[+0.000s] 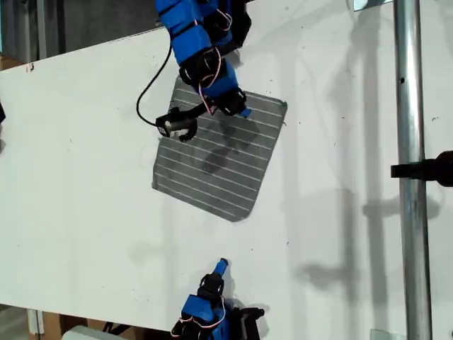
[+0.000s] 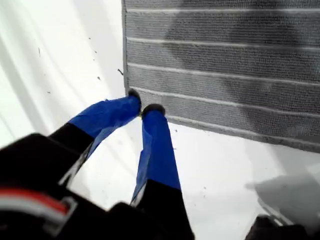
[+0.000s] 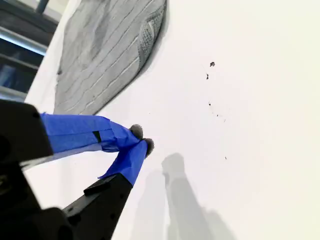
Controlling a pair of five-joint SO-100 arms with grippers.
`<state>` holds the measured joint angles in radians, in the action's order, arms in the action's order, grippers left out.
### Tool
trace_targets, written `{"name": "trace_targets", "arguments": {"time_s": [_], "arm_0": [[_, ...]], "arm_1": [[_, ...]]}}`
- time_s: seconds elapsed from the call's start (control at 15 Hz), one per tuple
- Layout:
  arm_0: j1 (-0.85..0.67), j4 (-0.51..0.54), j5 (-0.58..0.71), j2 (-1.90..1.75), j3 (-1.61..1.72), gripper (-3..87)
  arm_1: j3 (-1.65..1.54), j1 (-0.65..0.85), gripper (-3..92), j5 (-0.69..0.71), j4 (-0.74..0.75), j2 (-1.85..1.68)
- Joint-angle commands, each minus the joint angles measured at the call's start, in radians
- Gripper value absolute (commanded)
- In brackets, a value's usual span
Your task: Grasp corners of a towel and fold twice.
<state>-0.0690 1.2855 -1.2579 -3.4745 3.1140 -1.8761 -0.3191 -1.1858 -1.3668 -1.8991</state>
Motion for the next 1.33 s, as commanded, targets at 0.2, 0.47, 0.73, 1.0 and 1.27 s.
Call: {"name": "trace_targets", "arguments": {"time_s": [0.2,0.47,0.73,1.0,1.27], "arm_0": [[-0.011,-0.017,0.002,-0.002,0.008,-2.9],[-0.008,-0.017,0.002,-0.002,0.008,-2.9],[-0.006,-0.017,0.0,-0.002,0.008,-2.9],[-0.006,-0.017,0.0,-0.002,0.008,-2.9],[-0.009,-0.017,-0.002,-0.002,0.008,-2.9]], "arm_1": [[0.328,-0.057,44.7,-0.135,-0.342,0.221],[0.189,-0.17,43.6,-0.383,-0.31,0.319],[0.092,-0.209,40.0,-0.534,-0.172,0.479],[0.1,-0.156,32.0,-0.548,-0.094,0.611],[0.091,-0.114,17.1,-0.512,-0.028,0.615]]}}
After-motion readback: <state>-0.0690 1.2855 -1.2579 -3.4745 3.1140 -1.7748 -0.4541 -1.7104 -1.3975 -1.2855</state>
